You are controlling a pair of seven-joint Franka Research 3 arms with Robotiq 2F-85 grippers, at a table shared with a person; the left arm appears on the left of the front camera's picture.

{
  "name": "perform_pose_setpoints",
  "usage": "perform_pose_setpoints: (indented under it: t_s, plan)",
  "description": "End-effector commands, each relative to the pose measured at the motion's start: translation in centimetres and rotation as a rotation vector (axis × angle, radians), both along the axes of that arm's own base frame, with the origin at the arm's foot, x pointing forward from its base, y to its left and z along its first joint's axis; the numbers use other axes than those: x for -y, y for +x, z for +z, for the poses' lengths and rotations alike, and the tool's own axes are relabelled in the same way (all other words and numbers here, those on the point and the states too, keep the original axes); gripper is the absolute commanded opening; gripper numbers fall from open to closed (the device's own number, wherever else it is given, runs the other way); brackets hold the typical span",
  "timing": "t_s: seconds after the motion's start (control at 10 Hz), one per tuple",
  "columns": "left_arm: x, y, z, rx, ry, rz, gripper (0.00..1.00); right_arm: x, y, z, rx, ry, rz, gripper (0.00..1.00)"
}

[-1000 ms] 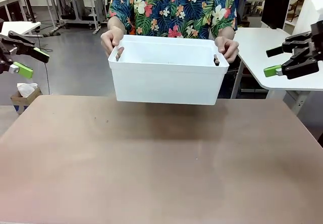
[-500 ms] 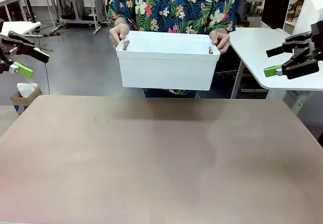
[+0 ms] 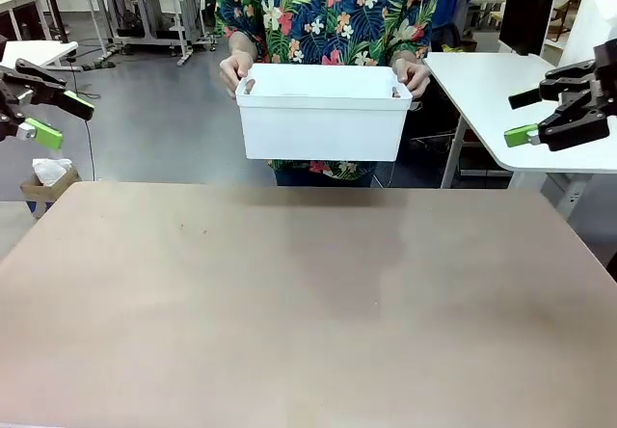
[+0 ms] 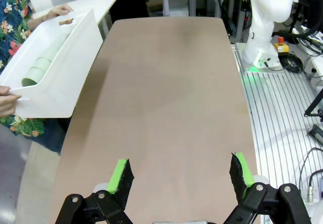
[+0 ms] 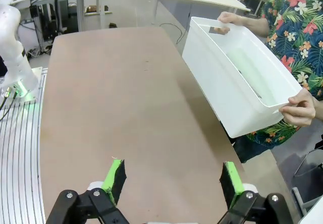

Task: Stack the cups and store them in the basket.
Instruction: Place the stack of Reusable plastic cups into the Pantry Basket.

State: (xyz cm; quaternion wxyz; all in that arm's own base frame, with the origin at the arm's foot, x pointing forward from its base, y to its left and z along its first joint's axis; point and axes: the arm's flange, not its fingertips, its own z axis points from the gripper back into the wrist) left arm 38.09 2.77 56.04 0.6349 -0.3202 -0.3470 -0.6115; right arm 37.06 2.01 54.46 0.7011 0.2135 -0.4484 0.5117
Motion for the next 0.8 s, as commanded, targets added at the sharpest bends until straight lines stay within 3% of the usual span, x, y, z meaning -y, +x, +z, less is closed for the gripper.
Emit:
perform_pose_setpoints:
  t_s: [0.0, 0.7]
  plan:
    - [0.15, -0.12, 0.29, -0.008, -0.018, 0.007, 1.0, -0.22, 0.15, 0.01, -0.003, 0.025, -0.005, 1.0]
    - [0.15, -0.12, 0.29, -0.008, -0.018, 0.007, 1.0, -0.22, 0.15, 0.01, -0.003, 0.025, -0.005, 1.0]
